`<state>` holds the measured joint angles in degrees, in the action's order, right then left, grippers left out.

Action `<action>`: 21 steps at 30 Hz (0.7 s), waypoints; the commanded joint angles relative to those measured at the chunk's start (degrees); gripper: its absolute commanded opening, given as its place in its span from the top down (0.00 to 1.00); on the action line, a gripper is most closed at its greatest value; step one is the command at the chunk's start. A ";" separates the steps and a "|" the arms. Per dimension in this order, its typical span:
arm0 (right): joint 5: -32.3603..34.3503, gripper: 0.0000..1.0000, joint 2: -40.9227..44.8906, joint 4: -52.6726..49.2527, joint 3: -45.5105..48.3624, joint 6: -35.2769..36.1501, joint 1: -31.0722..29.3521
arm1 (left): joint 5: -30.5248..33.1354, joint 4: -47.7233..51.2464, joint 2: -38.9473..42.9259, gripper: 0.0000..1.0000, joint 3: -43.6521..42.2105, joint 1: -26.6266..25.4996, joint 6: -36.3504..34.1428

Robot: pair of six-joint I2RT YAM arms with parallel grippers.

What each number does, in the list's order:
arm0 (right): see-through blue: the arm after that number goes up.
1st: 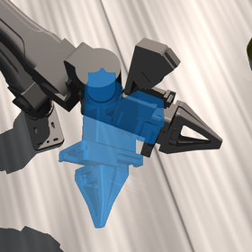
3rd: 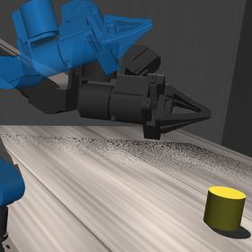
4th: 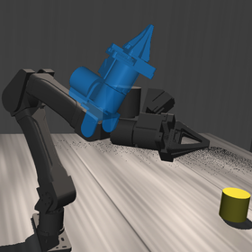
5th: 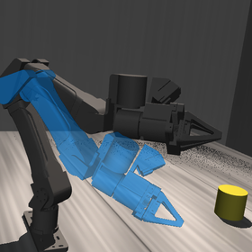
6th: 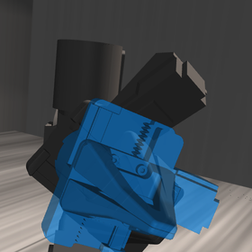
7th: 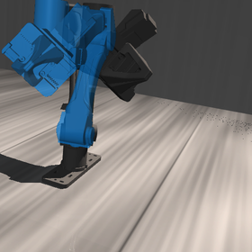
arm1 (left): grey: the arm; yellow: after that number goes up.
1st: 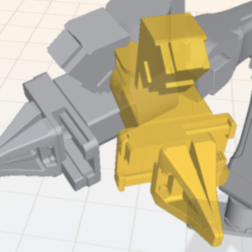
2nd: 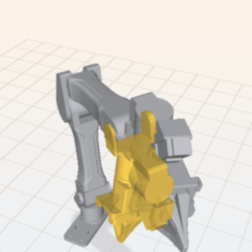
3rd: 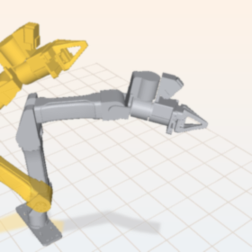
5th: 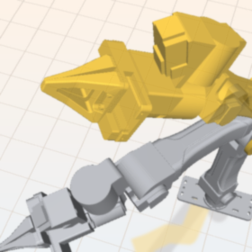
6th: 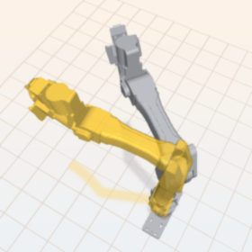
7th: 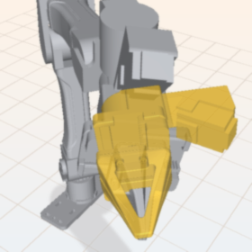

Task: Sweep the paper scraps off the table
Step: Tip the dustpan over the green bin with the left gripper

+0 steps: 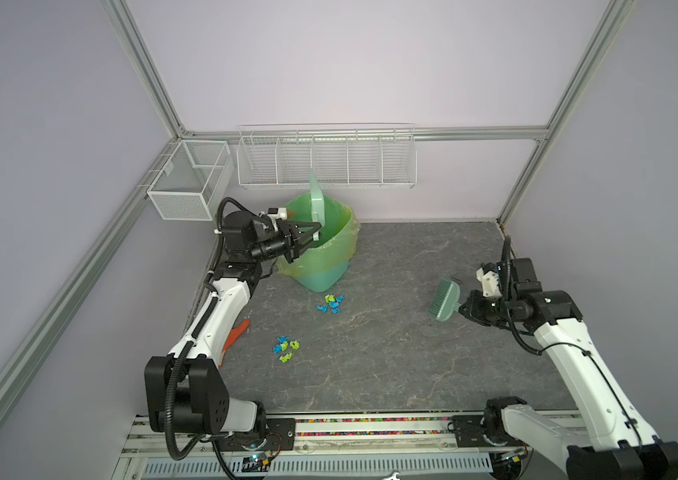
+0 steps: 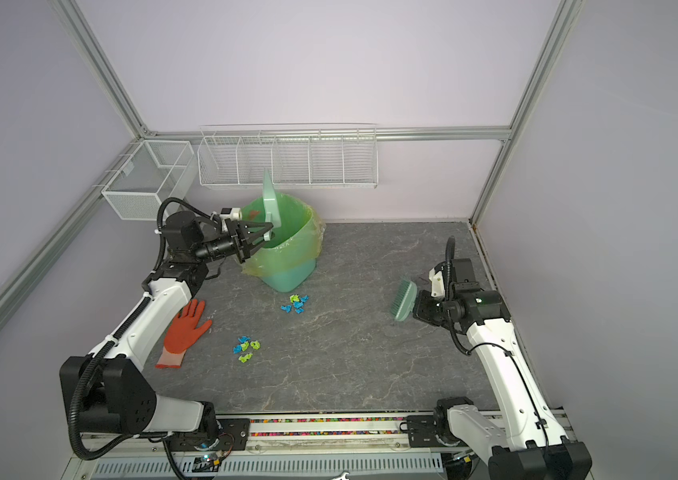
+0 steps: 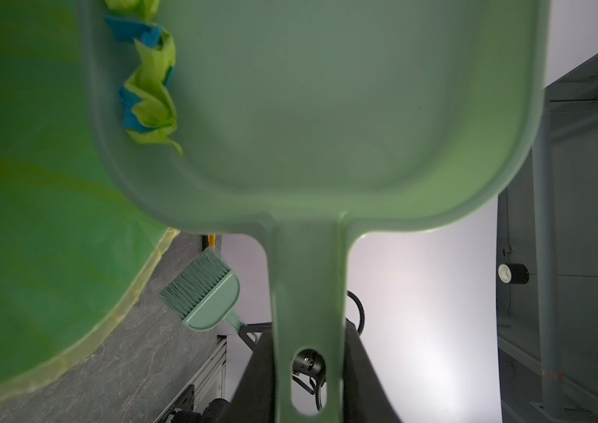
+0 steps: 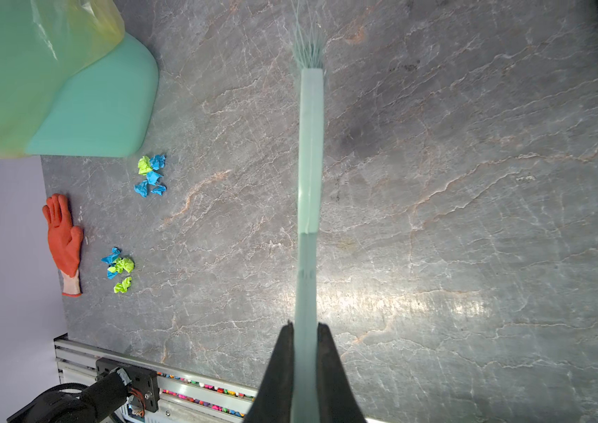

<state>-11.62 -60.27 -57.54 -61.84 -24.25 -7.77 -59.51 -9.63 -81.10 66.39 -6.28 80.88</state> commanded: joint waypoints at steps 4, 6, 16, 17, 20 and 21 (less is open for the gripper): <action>1.33 0.93 -1.05 0.76 -1.44 -1.65 -1.61 | -5.06 -13.27 -0.24 1.00 -2.05 1.47 8.76; 1.83 0.93 -1.17 0.93 -1.44 -1.85 -2.18 | -5.36 -19.83 -0.54 1.00 -3.71 1.93 13.58; 2.35 0.93 -1.89 1.76 -1.44 -2.56 -3.65 | -1.25 -69.96 -11.05 1.00 -9.25 2.42 50.09; 2.38 0.93 -1.78 1.73 -1.30 -2.61 -3.61 | -1.96 -71.54 -12.20 1.00 -8.73 2.49 52.44; 2.32 0.93 -1.62 1.82 -1.09 -2.78 -3.65 | -3.51 -71.41 -12.11 1.00 -8.10 2.59 51.40; 2.39 0.93 -1.60 1.75 -1.09 -2.87 -3.66 | -3.43 -71.41 -11.94 1.00 -8.21 2.59 51.44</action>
<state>-9.85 -62.00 -56.84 -61.98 -26.22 -11.03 -61.78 -69.41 -94.13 57.56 -4.01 115.31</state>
